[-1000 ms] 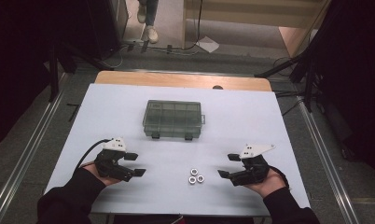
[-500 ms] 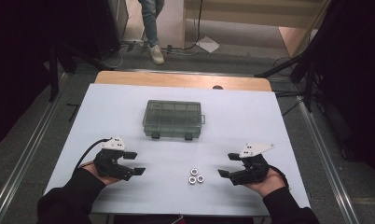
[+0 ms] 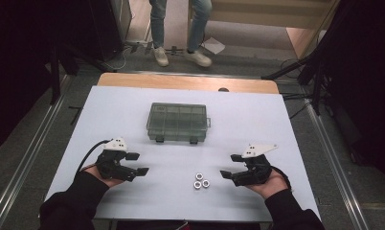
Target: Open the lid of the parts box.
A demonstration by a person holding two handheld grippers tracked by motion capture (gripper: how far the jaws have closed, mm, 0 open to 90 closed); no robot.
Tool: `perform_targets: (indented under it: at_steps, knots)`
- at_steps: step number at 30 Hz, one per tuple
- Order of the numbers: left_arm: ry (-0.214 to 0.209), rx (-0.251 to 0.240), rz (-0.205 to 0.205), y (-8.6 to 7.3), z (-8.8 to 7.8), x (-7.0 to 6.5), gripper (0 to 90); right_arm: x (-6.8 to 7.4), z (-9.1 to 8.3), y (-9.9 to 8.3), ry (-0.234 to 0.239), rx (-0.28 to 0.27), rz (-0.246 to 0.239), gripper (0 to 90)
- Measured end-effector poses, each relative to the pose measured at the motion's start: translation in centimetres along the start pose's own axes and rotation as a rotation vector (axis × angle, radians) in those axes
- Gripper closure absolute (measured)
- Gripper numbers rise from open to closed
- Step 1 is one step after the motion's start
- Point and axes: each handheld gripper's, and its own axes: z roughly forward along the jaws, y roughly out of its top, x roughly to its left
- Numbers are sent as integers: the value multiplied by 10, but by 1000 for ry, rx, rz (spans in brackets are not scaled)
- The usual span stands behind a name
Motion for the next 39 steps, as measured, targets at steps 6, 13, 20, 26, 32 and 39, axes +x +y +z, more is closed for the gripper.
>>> perform_targets:
  at_steps: [6, 13, 20, 26, 32, 39]
  knots:
    - [9, 8, -15, 0, 0, 1, 287, -1, 2, 4, -13, -18, 15, 273]
    - [21, -6, -26, 4, 3, 4, 287, -7, 2, 6, -63, -38, 47, 284]
    - [35, -7, -12, 11, 9, 6, 287, -10, 5, 10, -73, -54, 59, 286]
    - [51, -8, 1, 15, 13, 6, 287, -12, 8, 13, -65, -58, 47, 293]
    - [65, -45, 3, 19, 10, 12, 287, -14, 15, 19, -65, -72, 51, 293]
    - [70, -52, -5, 23, 12, 18, 287, -16, 22, 24, -70, -76, 61, 293]
